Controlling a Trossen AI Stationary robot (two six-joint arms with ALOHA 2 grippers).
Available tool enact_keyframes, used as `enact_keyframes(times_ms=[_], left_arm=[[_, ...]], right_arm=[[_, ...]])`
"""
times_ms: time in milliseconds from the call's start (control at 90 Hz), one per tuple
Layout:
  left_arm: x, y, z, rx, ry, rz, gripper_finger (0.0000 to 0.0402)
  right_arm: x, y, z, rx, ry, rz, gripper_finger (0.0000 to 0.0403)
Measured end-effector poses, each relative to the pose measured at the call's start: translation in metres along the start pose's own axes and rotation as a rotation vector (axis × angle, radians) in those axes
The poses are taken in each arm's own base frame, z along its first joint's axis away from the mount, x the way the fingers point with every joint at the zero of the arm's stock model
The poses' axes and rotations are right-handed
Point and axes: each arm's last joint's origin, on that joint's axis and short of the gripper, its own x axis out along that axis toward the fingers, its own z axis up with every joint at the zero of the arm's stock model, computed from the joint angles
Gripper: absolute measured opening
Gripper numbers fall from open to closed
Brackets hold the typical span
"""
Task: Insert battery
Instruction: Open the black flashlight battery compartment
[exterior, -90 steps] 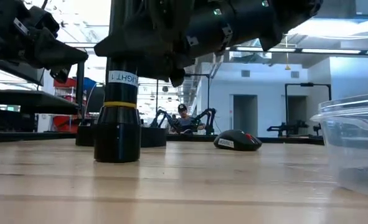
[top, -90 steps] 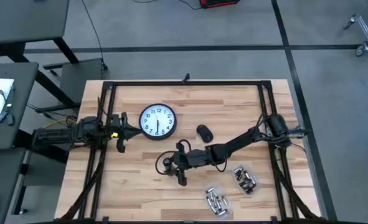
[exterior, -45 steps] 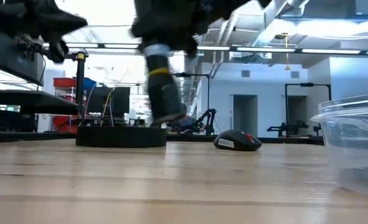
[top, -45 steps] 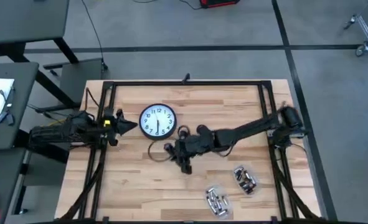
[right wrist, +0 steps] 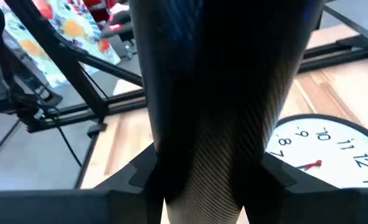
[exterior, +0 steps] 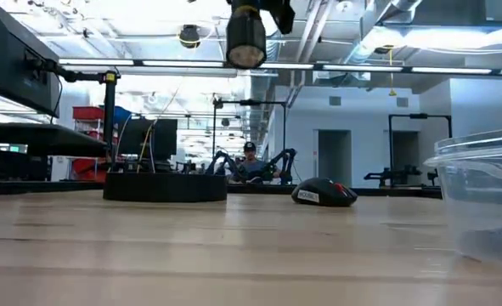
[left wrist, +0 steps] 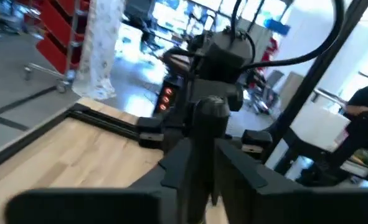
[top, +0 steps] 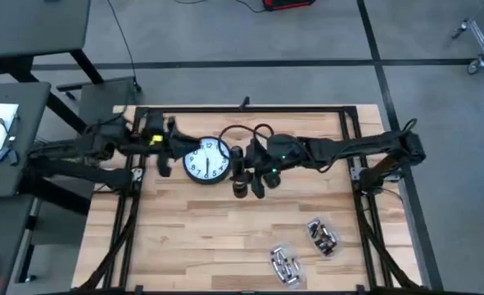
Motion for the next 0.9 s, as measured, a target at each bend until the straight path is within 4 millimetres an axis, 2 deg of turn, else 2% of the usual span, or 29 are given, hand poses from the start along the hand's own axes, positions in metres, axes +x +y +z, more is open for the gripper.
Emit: enact_keyframes(times_ms=[200,367,656,900], left_arm=[[0.053,-0.005,0.004,0.028,0.088,-0.075,0.0178],[0.078,-0.005,0.002,-0.008,0.125,-0.103,0.0198],[0.097,-0.009,-0.014,-0.007,0.185,-0.133,0.0197],[0.099,-0.011,-0.010,0.001,0.132,-0.154,0.0196]], right_arm=[[0.001,0.004,-0.001,-0.003,-0.004,0.018,0.0139],[0.001,0.006,-0.001,-0.004,-0.003,0.031,0.0139],[0.001,0.007,-0.001,-0.008,-0.004,0.036,0.0139],[0.001,0.009,0.000,-0.009,-0.010,0.045,0.0139]])
